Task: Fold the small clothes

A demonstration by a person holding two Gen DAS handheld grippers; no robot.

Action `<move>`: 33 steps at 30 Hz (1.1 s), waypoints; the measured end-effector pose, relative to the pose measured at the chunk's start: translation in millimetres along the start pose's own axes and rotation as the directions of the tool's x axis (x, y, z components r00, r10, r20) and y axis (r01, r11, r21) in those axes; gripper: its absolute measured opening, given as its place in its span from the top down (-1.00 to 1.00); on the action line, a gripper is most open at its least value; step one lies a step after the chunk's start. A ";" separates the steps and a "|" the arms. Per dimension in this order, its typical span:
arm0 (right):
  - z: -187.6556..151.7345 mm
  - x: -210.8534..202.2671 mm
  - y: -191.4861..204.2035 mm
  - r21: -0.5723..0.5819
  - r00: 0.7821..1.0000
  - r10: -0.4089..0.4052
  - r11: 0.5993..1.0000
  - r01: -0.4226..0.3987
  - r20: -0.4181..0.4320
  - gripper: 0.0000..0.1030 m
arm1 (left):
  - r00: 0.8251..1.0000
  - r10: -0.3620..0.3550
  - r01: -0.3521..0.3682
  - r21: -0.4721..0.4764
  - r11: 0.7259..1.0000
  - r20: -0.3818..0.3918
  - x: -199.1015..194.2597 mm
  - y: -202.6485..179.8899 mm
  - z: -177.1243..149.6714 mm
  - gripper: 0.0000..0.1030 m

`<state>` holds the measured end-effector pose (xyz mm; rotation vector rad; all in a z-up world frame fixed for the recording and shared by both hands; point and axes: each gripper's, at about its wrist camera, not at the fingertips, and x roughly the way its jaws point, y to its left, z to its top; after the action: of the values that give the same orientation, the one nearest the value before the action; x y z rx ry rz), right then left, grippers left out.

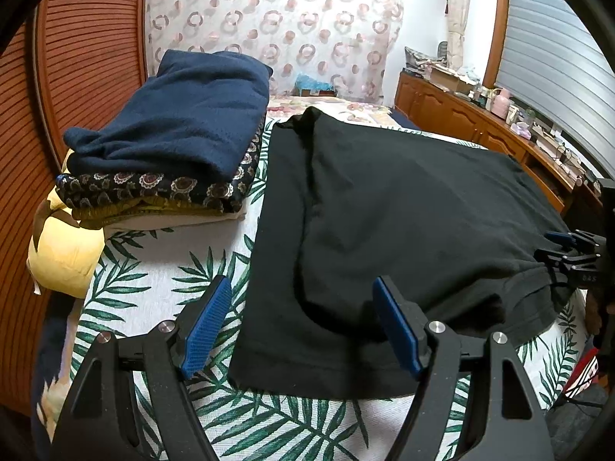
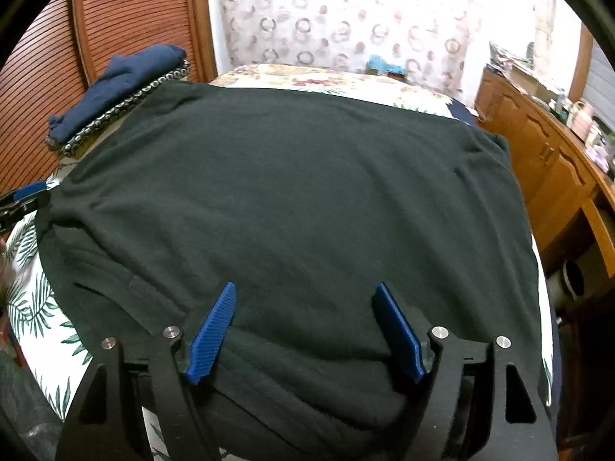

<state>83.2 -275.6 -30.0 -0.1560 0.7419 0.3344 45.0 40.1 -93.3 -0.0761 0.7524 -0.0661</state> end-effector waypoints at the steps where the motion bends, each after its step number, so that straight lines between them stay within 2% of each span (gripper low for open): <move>1: 0.0 -0.7 2.0 0.003 1.000 0.001 1.000 -0.001 0.003 -0.50 | 1.000 0.000 0.000 -0.001 1.000 -0.004 0.9 -0.1 0.2 -0.49; 7: -7.7 -2.8 16.0 -0.004 1.000 -0.019 1.000 0.019 0.003 -0.52 | 1.000 -0.006 0.006 -0.012 1.000 -0.012 4.6 4.3 2.4 -0.49; 15: -2.6 -1.4 18.6 -0.007 1.000 -0.026 1.000 0.026 -0.005 -0.66 | 0.999 -0.036 0.037 0.010 0.999 -0.041 12.4 8.8 10.6 -0.49; 16: -2.4 -1.2 20.1 -0.009 1.000 -0.026 1.000 0.026 -0.005 -0.66 | 0.998 -0.040 0.040 0.015 0.999 -0.048 14.4 9.7 12.3 -0.40; 17: -2.9 -2.0 20.0 -0.008 1.000 -0.025 1.000 0.025 -0.004 -0.66 | 0.998 -0.043 0.044 0.020 0.999 -0.054 16.4 10.5 13.9 -0.17; 18: -2.5 -1.8 20.0 -0.007 1.000 -0.025 1.000 0.025 -0.003 -0.66 | 0.997 -0.045 0.047 0.023 0.999 -0.063 18.5 10.5 15.0 -0.11; 28: -4.2 -1.3 15.7 -0.008 1.000 -0.023 1.000 0.023 0.000 -0.69 | 0.990 -0.067 0.073 0.040 0.997 -0.121 33.7 12.1 18.9 -0.07; 30: -4.2 -1.5 15.6 -0.009 1.000 -0.023 1.000 0.023 0.000 -0.70 | 0.979 -0.159 0.164 0.024 0.986 -0.130 33.1 8.7 18.5 0.23; 31: -4.1 -1.6 15.6 -0.009 1.000 -0.023 1.000 0.023 0.000 -0.70 | 0.975 -0.176 0.181 0.023 0.983 -0.134 33.5 6.4 18.3 0.33; 33: -5.6 -2.5 12.8 -0.010 1.000 -0.022 1.000 0.022 0.001 -0.70 | 0.981 -0.144 0.153 0.056 0.987 -0.129 32.4 0.2 18.6 0.60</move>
<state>73.4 -265.6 -32.7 -0.1728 0.7377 0.3175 81.3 38.3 -101.8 -0.0658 0.8679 -0.2396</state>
